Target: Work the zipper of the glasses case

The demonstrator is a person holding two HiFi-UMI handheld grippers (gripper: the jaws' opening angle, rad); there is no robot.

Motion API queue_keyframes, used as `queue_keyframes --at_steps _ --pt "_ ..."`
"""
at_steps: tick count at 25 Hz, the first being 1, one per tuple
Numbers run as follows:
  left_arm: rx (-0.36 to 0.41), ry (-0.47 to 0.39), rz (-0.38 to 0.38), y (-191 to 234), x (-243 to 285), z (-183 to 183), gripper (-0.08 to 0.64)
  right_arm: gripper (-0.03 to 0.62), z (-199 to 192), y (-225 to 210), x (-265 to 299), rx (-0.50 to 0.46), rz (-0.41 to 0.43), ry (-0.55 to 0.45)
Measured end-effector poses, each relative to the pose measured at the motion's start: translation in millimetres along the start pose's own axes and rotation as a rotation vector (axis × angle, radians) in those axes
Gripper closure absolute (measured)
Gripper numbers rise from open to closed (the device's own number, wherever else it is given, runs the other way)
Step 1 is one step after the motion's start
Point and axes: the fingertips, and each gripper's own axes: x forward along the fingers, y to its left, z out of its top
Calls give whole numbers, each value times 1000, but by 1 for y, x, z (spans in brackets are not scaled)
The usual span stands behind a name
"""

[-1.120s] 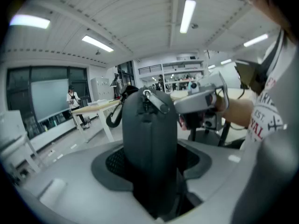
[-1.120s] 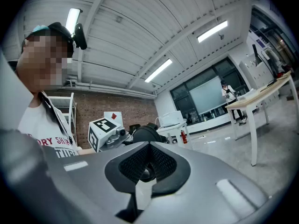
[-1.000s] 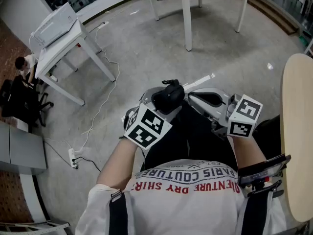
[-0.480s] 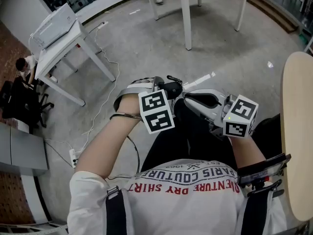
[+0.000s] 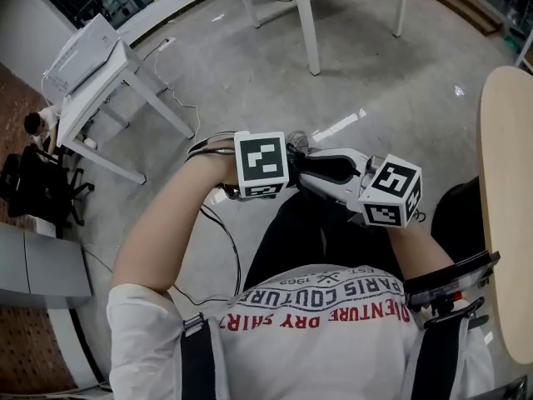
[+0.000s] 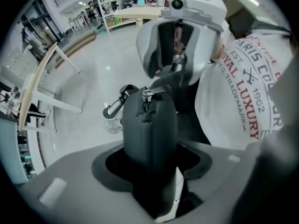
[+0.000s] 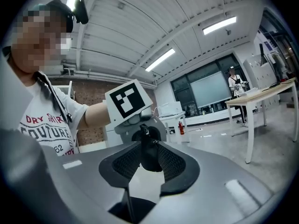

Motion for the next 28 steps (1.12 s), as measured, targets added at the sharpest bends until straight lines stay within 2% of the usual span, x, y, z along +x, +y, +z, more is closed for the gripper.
queue_keyframes --at_steps 9,16,17,21,25,28 --pt "-6 -19 -3 -5 -7 10 305 476 2 5 1 -83 -43 10" --pt "-14 -26 3 -5 -4 7 305 522 1 1 5 -130 -100 25" --pt "-13 -31 3 -5 -4 7 305 560 2 0 5 -133 -102 23" --pt "11 -56 17 -6 -5 7 305 566 3 2 5 -112 -67 21" --pt "50 -81 18 -11 -6 6 305 572 3 10 3 -152 1 65" --pt "67 -113 19 -14 -9 10 305 574 6 11 -1 -152 31 56"
